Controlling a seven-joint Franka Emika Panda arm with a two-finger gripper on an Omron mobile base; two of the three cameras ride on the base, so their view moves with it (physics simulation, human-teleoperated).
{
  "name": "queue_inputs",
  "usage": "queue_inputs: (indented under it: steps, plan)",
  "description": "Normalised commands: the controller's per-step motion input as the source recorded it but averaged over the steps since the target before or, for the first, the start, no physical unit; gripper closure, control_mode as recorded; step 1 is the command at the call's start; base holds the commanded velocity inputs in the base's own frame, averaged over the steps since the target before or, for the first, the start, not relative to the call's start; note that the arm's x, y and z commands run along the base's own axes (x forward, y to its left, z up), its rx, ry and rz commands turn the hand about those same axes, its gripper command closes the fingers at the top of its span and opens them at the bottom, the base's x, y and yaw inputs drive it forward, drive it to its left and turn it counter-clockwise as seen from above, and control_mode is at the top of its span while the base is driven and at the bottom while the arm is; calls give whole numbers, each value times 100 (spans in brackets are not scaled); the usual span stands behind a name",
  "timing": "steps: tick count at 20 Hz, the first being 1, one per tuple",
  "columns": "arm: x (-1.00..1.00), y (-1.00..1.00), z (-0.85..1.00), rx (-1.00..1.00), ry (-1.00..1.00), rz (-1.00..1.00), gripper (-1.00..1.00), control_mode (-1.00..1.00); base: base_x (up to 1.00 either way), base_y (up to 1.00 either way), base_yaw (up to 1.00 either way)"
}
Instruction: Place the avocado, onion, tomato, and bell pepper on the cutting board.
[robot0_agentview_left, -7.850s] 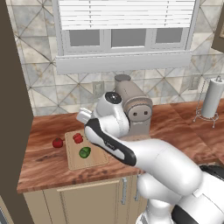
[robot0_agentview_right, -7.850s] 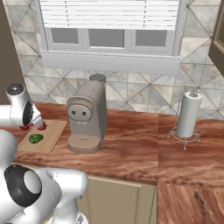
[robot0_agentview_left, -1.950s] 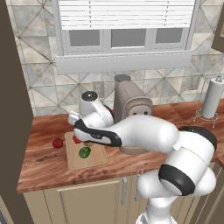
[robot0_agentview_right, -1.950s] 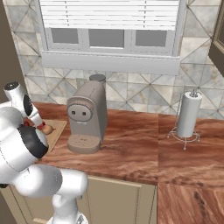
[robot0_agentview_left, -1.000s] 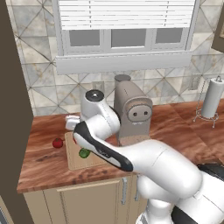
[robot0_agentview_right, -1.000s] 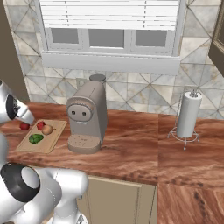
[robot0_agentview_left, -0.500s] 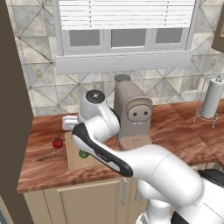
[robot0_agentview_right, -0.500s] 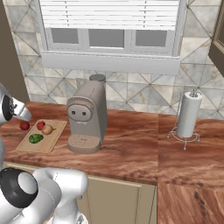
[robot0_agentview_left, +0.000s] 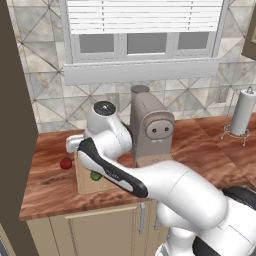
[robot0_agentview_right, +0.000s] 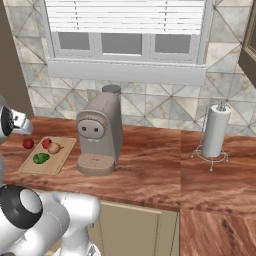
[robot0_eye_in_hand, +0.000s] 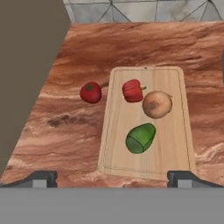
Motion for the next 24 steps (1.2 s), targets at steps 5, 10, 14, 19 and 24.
queue_inputs:
  steps: [5, 10, 14, 19, 24]
  plan:
    - [0, 21, 0, -18, 0, 12, -100, -100, 0, 0, 0]
    - [2, 11, 0, -11, 0, 15, -100, -100, 0, 0, 0]
    - [10, 4, 0, -7, 1, 17, -100, -100, 0, 0, 0]
    - [11, 0, -1, -7, 1, 17, -100, -100, 0, 0, 0]
    - [17, 0, -9, -7, 2, 11, -100, -100, 0, 0, 0]
